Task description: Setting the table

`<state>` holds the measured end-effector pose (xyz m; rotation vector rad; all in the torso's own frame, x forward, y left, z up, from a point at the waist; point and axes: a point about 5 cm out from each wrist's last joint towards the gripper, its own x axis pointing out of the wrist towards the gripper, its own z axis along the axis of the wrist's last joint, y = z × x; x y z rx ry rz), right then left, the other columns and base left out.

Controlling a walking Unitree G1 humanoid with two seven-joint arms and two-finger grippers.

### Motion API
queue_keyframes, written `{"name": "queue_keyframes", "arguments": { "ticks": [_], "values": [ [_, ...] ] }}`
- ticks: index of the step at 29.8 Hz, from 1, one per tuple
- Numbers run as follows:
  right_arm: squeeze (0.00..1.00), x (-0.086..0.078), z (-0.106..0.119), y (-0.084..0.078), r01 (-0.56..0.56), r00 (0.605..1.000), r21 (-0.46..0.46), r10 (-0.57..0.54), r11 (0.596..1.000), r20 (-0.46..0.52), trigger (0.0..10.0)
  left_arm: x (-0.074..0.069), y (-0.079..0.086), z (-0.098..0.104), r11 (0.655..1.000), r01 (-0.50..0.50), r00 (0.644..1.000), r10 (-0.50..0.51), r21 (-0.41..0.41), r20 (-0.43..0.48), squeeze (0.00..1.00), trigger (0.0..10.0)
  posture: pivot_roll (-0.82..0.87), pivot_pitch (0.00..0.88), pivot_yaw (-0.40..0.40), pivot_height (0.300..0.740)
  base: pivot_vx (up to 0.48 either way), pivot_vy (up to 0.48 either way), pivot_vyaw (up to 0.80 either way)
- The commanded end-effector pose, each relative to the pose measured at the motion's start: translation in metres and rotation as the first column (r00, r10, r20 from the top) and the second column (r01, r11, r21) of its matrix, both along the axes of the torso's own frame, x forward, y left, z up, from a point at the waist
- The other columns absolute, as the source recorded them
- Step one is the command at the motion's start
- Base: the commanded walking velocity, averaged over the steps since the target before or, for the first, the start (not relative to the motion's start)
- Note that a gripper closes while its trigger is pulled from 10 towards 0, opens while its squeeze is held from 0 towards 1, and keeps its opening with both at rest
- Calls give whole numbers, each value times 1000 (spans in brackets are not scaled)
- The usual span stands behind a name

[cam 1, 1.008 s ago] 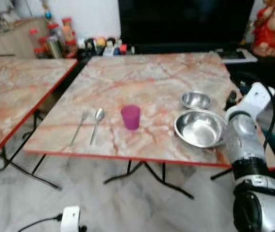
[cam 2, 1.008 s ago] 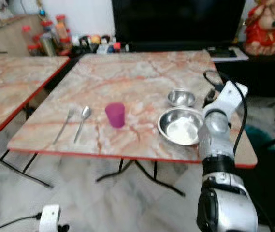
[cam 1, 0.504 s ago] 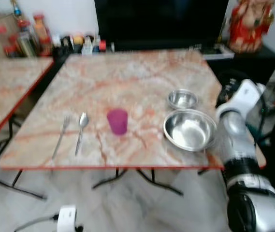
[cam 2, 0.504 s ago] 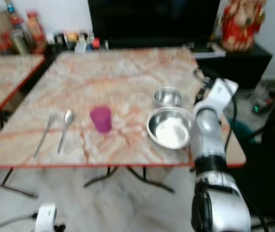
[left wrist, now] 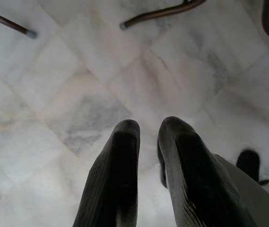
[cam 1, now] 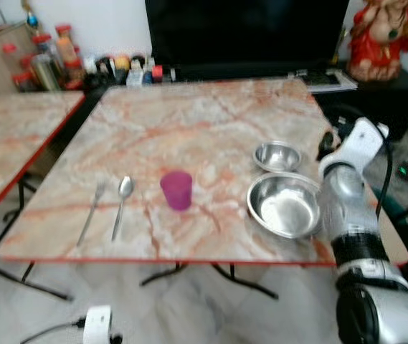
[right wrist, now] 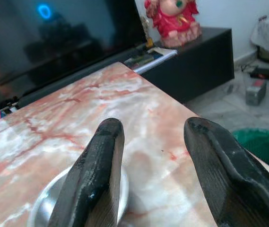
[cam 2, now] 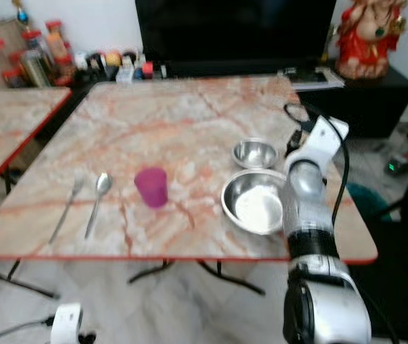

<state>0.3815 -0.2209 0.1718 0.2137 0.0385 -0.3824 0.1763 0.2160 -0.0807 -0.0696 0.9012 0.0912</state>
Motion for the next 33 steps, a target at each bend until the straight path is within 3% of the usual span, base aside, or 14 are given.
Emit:
{"name": "queue_keyframes", "arguments": {
  "ticks": [1,4,5,7,8,9,16,18,27,33],
  "values": [
    [0,-2,3,-6,10,1000,5,-10,1000,-4,10000,-2,-2,-2,1000,-1,1000,1,-6,-14,0,10000,-40,0,54,728,0,0,0],
    [0,-4,2,-7,0,1000,-4,0,1000,-15,10000,-2,-3,-2,1000,-2,1000,2,-8,-14,0,10000,-40,0,54,728,0,0,0],
    [1000,-7,-1,-8,0,1000,30,1,1000,-30,10000,-2,-3,-2,1000,-3,1000,3,-10,-15,0,10000,-41,0,53,728,0,0,0],
    [1000,-9,-4,-13,11,998,39,-9,999,-61,10000,-2,-3,-2,1000,-3,1000,2,-11,-17,0,10000,-42,0,51,728,0,0,0],
    [659,-10,-4,-14,14,998,37,-12,999,-68,10000,-2,-3,-2,1000,-2,1000,2,-12,-18,0,10000,-42,0,51,728,0,0,0],
    [0,-11,-7,-18,3,995,71,4,997,-99,10000,-2,-4,-2,1000,0,1000,0,-15,-20,0,10000,-41,0,52,728,0,0,0],
    [0,-13,-8,-22,-3,991,93,15,996,-131,10000,-3,-4,-2,1000,2,1000,-3,-17,-23,0,10000,-45,0,52,728,0,0,0],
    [0,-18,-11,-32,43,985,110,-23,993,-170,10000,-4,-4,-3,1000,11,1000,-12,-26,-28,0,10000,-45,0,51,728,0,0,0],
    [0,-31,-25,-42,54,966,127,-19,990,-258,10000,-5,-5,-4,999,17,999,-18,-36,-34,0,10000,-44,0,47,728,0,0,0],
    [0,-38,-42,-33,0,948,195,62,981,-312,10000,-6,-5,-4,999,21,999,-22,-38,-40,0,10000,-42,0,47,728,0,0,0]
  ]
}}
